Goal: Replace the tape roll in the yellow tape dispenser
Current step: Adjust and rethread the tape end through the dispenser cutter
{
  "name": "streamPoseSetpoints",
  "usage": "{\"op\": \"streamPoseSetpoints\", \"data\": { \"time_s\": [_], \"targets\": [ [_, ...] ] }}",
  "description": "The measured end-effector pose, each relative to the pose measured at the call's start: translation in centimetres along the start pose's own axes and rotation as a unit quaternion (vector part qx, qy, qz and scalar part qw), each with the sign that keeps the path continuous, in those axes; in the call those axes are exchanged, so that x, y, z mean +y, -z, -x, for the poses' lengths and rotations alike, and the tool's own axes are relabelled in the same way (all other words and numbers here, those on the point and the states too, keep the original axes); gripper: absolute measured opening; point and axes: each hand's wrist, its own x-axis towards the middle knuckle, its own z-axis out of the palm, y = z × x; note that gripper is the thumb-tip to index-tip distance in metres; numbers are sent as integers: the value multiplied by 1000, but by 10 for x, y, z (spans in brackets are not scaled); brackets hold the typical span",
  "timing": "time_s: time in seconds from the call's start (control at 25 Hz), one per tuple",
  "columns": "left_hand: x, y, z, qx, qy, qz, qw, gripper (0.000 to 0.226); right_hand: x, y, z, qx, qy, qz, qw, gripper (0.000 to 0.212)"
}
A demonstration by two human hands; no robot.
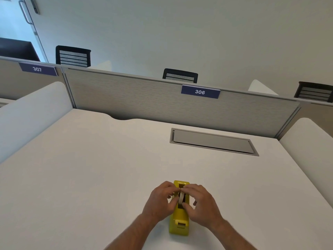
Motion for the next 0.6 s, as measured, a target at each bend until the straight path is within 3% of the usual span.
{"op": "streamPoseSetpoints", "data": {
  "time_s": [0.16,0.6],
  "targets": [
    [-1,-1,1,-11,15,11,1000,22,2,2,-4,-23,11,28,999,55],
    [-4,0,0,-34,38,55,997,40,6,7,-18,-53,-36,-43,997,42]
  ]
}}
